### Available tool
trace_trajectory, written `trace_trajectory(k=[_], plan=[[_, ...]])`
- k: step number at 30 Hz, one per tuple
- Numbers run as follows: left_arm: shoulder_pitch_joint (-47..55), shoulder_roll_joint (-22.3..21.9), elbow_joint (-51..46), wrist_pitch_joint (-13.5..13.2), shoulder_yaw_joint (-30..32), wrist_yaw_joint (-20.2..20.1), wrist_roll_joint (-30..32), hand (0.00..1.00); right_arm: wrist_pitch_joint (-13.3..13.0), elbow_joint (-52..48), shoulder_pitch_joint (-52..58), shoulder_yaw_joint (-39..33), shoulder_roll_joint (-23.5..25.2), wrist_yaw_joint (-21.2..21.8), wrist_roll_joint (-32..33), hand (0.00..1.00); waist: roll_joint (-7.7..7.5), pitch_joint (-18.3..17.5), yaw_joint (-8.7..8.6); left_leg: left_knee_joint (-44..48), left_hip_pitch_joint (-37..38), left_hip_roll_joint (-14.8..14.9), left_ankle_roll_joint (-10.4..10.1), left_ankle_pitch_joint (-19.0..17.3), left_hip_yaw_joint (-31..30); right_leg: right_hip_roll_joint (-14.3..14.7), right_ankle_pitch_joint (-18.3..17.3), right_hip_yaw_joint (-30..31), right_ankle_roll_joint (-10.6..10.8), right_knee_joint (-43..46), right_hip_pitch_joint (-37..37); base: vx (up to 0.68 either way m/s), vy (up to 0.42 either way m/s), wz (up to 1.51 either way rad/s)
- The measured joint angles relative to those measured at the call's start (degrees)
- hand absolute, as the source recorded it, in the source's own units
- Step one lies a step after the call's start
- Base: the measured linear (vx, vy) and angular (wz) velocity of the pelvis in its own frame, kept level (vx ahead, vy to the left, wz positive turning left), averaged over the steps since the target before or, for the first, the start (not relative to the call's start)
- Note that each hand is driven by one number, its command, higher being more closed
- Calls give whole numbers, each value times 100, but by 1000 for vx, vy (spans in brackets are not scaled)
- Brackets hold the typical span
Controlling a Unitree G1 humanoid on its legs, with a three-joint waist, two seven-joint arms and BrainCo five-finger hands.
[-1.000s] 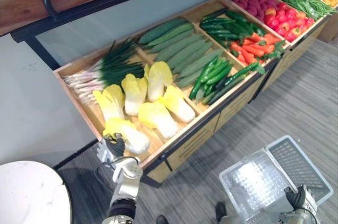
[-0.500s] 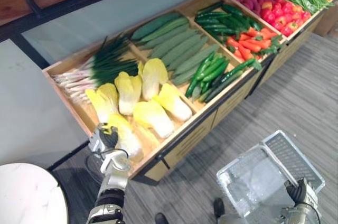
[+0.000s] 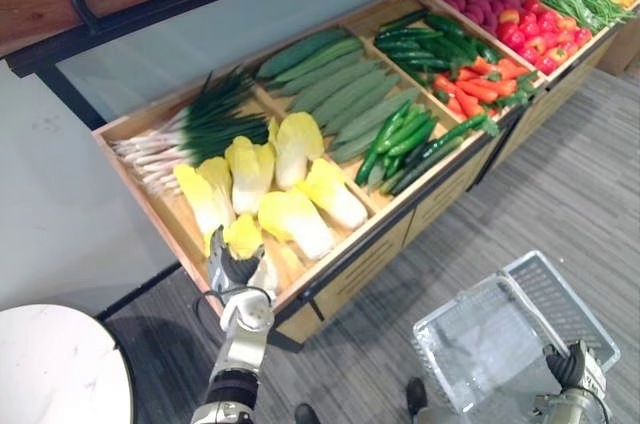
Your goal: Pick vegetable in the basket
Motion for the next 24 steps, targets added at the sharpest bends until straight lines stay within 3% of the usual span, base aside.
trace_trajectory(k=[7, 13, 24], plan=[[139, -546, -830, -18, -136, 65, -665, 0, 231, -31, 17, -167, 145, 103, -1, 100, 26, -15, -3, -2, -2, -5, 11, 19, -132, -13, -2, -130, 2, -18, 94, 11, -2, 8], [137, -663, -887, -44, -191, 140, -676, 0, 265, -30, -2, -164, 145, 107, -1, 100, 36, -21, 6, -1, -3, -3, 13, 35, -158, -13, -3, -158, 2, -19, 109, 2, -1, 2], [98, -697, -724, -35, 11, 737, -903, 0, 265, -21, 14, -165, 147, 104, 3, 100, 38, -23, -8, 0, -2, -2, 14, 38, -156, -12, -2, -161, 1, -24, 114, 0, 0, 0]])
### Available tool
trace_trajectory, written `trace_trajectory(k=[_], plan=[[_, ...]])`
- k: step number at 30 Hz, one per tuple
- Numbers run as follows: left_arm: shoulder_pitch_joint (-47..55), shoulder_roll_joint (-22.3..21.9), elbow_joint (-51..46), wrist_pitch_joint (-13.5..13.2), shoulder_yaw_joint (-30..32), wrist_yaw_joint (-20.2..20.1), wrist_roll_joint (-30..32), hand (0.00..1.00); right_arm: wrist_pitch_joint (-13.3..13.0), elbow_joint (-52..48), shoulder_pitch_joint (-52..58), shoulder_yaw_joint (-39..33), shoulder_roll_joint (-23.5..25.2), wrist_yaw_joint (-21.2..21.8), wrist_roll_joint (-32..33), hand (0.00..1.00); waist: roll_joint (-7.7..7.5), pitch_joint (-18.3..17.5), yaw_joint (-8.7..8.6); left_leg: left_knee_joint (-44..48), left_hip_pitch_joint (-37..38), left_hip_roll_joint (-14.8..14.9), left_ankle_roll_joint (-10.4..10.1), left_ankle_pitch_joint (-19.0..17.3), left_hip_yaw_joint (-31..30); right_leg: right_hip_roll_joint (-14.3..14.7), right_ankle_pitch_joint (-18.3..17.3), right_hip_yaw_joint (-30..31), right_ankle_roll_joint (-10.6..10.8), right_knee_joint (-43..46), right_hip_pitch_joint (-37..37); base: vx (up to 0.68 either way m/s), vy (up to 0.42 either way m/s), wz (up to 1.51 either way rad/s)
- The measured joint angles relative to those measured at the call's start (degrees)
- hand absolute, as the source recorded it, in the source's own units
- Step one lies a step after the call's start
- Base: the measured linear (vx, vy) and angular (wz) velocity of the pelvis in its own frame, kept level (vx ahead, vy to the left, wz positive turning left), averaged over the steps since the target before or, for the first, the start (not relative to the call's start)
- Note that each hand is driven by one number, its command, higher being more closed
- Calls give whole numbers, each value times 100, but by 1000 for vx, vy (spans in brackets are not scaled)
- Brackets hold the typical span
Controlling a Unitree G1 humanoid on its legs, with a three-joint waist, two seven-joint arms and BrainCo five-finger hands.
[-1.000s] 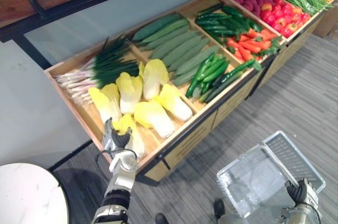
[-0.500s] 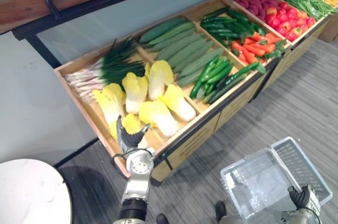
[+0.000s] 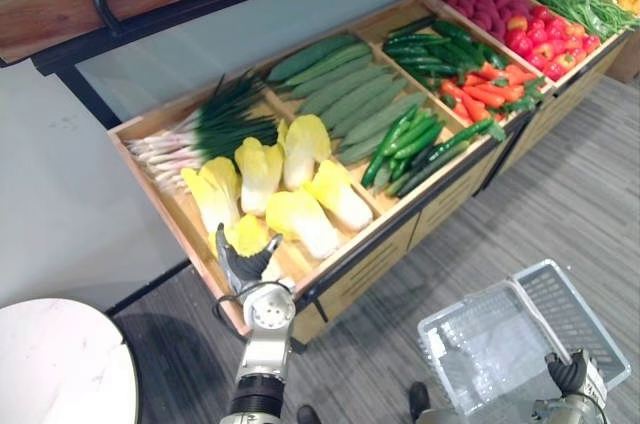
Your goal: Pick vegetable in the basket
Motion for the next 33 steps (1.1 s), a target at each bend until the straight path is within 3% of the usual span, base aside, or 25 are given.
trace_trajectory(k=[8, 15, 21, 29, 33], plan=[[-33, 6, 690, 116, 474, 230, -243, 0, -2, 63, 21, 15, 0, -2, 4, 100, -4, -4, 6, 1, 81, 8, -3, -2, -3, 7, 2, -17, -1, -56, 113, 0, 0, 0], [-6, 8, 1292, 106, 523, 256, -796, 0, -3, 100, 62, 69, -12, -5, 12, 100, -22, -14, 16, 1, 94, 20, -11, -8, -3, 13, 2, -25, -1, -78, 140, 0, 0, 0], [-19, 24, 1551, 61, 465, 416, -851, 0, -5, 120, 88, 187, -43, -26, 17, 100, -36, -22, 14, 1, 97, 31, -21, -15, 2, 23, 2, -24, -1, -93, 150, 0, 0, 0], [-24, 53, 1623, 70, 262, 602, -847, 0, -17, 331, 34, 245, -81, -175, 55, 100, -65, -43, 28, 2, 100, 33, -23, -16, 2, 25, 2, -24, -1, -98, 156, 0, 0, 0], [34, 54, 1180, 87, 122, 633, -765, 0, -14, 333, 67, 245, -81, -219, 54, 100, -73, -49, 50, 2, 100, 29, -22, -16, -1, 22, 3, -29, -1, -96, 157, 0, 0, 0]])
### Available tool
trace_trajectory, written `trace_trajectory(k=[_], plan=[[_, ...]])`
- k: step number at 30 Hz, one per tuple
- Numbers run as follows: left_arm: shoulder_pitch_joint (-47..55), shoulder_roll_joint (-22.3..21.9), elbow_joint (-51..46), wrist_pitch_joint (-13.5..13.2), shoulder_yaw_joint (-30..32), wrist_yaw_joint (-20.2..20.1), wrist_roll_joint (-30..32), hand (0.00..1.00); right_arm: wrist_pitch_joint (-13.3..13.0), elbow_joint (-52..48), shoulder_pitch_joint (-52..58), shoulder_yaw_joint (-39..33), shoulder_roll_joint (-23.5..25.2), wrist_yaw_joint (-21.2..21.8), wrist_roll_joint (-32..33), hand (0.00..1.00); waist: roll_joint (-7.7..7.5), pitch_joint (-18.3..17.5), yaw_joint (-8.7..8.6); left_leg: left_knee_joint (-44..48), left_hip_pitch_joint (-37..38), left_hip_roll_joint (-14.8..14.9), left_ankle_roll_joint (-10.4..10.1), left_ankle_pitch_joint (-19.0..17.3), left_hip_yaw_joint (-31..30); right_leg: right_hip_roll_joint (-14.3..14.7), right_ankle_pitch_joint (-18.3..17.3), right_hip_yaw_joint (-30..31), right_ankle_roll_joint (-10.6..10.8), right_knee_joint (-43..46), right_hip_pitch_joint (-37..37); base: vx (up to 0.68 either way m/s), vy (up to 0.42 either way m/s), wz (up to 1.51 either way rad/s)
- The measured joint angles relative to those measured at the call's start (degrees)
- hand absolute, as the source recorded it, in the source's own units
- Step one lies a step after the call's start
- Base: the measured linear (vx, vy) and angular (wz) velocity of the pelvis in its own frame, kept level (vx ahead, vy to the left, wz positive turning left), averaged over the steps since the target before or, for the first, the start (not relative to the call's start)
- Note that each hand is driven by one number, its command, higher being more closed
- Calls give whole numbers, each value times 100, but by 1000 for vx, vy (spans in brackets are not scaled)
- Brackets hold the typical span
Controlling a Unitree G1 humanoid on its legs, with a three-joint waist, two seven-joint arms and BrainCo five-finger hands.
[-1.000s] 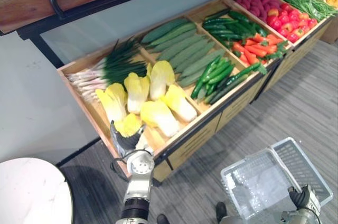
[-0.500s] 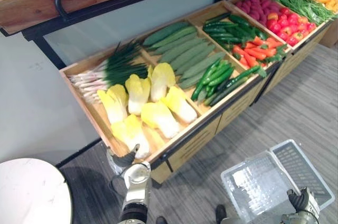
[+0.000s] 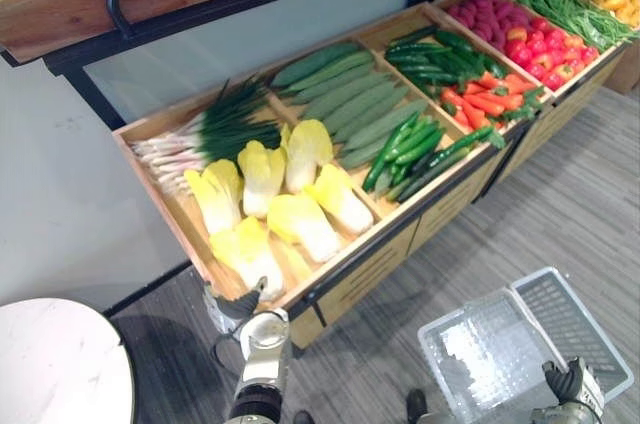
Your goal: Pick vegetable in the basket
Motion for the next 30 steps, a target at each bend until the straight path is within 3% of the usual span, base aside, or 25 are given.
trace_trajectory(k=[3, 13, 24, 30], plan=[[71, -1, -357, -2, -91, -66, 263, 0, 3, 1, 19, -3, 0, -21, -2, 100, -1, -17, 86, 0, 0, -2, 1, 1, -3, -1, 0, -7, 0, 2, 0, 0, 0, 0], [384, -36, -1222, -4, -54, -253, 909, 0, 4, 3, 5, -15, 1, -22, -29, 100, 34, -88, 101, -1, -7, -27, 14, 10, -72, -26, -3, -77, 2, 16, 23, 0, 0, 2], [399, -47, -1199, 45, -18, -302, 1074, 0, 4, 3, -4, -9, 8, -20, -51, 100, 32, -113, 100, -2, -10, -29, 21, 23, -155, -30, -4, -140, 1, 14, 65, 0, 0, 3], [370, -45, -727, 155, 85, -245, 1063, 0, 3, 8, -6, -10, 10, -21, -51, 100, 29, -116, 91, -2, -5, -17, 18, 21, -122, -15, -3, -99, -1, 4, 57, 3, -1, -1]])
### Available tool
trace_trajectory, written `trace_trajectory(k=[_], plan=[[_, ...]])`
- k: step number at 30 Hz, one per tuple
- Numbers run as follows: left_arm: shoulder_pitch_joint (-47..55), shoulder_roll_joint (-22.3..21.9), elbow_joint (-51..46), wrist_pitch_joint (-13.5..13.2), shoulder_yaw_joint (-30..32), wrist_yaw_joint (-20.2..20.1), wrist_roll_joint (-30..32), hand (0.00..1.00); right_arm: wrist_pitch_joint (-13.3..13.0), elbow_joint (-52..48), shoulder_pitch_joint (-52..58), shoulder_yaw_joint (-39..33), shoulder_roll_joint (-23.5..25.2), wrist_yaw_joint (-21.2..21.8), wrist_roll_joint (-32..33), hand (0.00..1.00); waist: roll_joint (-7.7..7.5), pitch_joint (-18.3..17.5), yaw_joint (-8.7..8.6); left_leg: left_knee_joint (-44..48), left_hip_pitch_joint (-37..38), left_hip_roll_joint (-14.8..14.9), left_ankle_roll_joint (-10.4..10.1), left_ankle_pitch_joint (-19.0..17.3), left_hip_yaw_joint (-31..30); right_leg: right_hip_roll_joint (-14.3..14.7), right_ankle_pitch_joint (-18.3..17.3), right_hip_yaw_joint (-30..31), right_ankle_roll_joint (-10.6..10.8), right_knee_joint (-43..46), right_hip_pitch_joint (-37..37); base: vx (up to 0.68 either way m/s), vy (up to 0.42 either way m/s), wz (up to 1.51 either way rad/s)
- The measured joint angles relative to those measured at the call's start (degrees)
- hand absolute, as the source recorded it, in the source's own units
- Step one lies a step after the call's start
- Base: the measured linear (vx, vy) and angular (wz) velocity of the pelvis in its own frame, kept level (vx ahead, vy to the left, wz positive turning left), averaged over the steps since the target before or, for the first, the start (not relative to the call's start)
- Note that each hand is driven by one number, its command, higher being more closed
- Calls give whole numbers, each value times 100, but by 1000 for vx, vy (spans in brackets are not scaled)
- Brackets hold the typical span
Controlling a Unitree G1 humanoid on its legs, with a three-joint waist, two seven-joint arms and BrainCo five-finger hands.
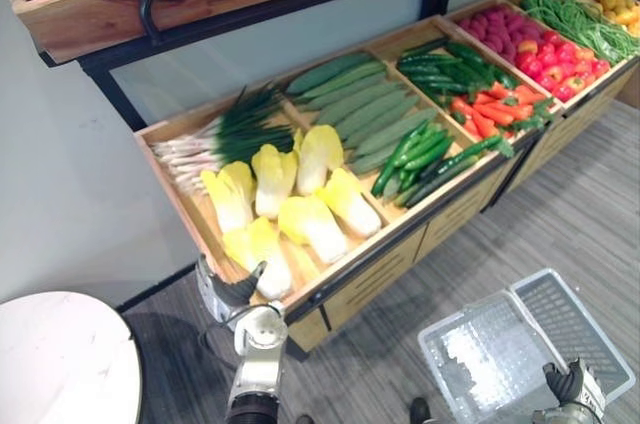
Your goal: Pick vegetable in the basket
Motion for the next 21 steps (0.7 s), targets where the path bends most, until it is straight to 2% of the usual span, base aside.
trace_trajectory(k=[11, 21], plan=[[-80, 11, 745, -1, -76, 52, -61, 0, -5, 108, -19, -1, 1, -20, 4, 100, -28, -25, 0, 0, 11, 8, -15, -12, 111, 7, 2, 85, 0, -10, -49, 4, -1, -4], [-362, 16, 796, 0, -253, 269, -3, 0, -9, 190, -23, 2, 0, -77, 6, 100, -46, -40, -1, 1, 13, 11, -19, -15, 118, 12, 5, 87, -2, -30, -43, 0, 0, 0]])
